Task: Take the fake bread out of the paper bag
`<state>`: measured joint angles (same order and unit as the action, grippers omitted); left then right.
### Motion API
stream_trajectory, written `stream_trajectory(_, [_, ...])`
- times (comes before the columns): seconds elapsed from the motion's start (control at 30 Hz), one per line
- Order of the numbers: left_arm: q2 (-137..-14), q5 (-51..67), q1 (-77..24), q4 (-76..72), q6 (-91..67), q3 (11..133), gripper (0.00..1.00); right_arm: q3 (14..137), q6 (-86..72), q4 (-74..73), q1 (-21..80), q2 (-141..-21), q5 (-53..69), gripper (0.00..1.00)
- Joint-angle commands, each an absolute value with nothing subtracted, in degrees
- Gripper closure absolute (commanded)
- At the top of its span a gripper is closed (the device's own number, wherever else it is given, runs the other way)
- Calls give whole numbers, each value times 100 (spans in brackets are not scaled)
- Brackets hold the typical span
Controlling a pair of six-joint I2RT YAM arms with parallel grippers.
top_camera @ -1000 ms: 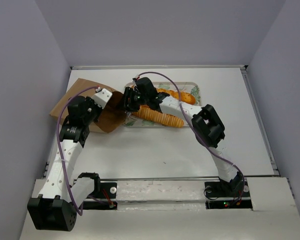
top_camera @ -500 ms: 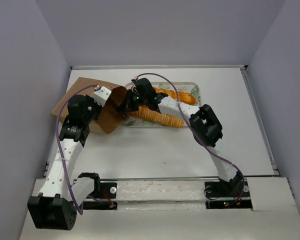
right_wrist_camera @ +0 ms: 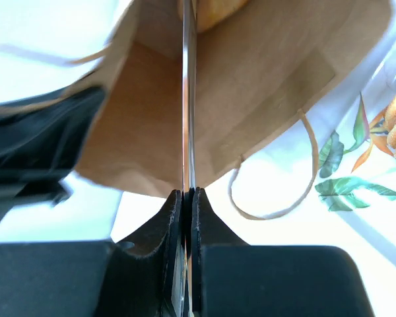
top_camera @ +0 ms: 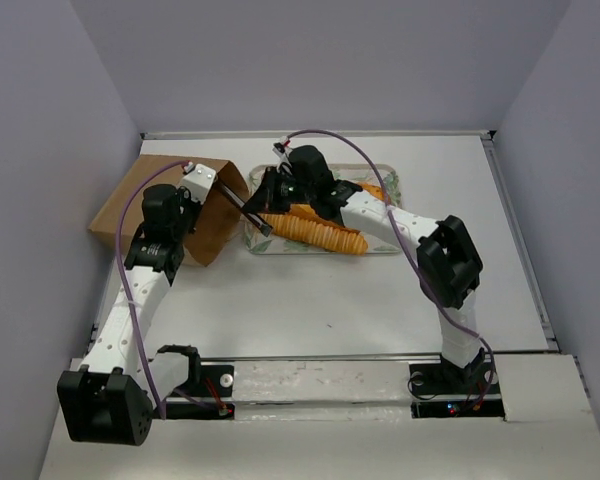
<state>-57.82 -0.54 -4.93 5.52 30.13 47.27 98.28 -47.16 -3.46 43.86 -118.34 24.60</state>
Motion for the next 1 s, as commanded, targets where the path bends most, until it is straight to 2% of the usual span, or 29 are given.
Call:
stream_trajectory(0.0, [-5862,-545,-501,202,2734,4948,100,9502,-4430,149,4298,-11277,2347,99])
stream_trajectory(0.3, [-5591,359,-501,334,2891,4940,100,9931,-4623,114,4245,-11865,2689,99])
stream_trajectory(0.53, [-5177,1063,-501,255,3085,4606,100,10195,-4737,26,4245,-12366,2909,84])
stream_trajectory(0.77, [-5273,1055,-510,308,3120,4509,100,10046,-4764,35,4245,-12454,2900,75])
stream_trajectory(0.97, [-5387,1055,-510,325,3103,4614,100,9791,-4825,26,4192,-12287,2865,61])
